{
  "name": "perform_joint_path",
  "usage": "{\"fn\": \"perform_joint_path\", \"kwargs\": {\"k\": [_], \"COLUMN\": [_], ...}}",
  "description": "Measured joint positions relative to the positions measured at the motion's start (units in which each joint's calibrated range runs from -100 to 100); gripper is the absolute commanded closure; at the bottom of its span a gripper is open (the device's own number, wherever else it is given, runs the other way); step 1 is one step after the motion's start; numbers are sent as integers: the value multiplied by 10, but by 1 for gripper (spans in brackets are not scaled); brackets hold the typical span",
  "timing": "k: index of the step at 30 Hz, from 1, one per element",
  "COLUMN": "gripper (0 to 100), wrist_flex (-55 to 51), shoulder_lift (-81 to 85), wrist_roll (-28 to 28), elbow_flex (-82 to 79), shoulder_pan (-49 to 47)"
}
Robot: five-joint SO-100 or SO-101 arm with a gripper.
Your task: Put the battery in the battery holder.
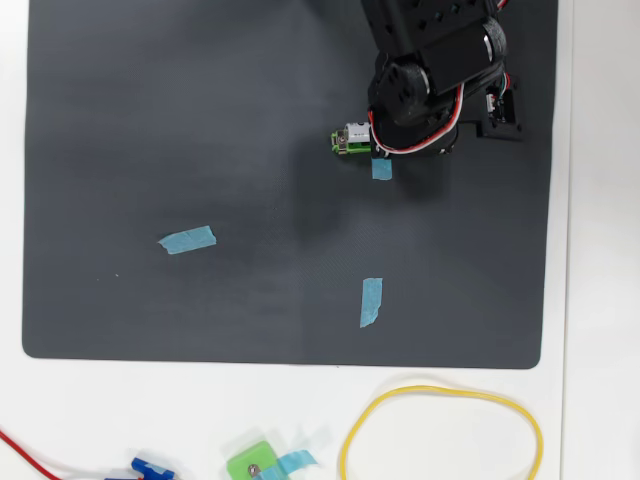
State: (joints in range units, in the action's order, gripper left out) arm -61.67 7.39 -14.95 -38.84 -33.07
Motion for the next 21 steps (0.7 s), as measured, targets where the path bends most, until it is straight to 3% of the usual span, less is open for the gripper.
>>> {"fn": "perform_joint_path", "kwargs": {"k": [21], "gripper": [100], "wrist_flex": [8], "shoulder_lift": [1], "wrist_roll": [-6], "elbow_flex": [-4], "shoulder_pan": [-33]}}
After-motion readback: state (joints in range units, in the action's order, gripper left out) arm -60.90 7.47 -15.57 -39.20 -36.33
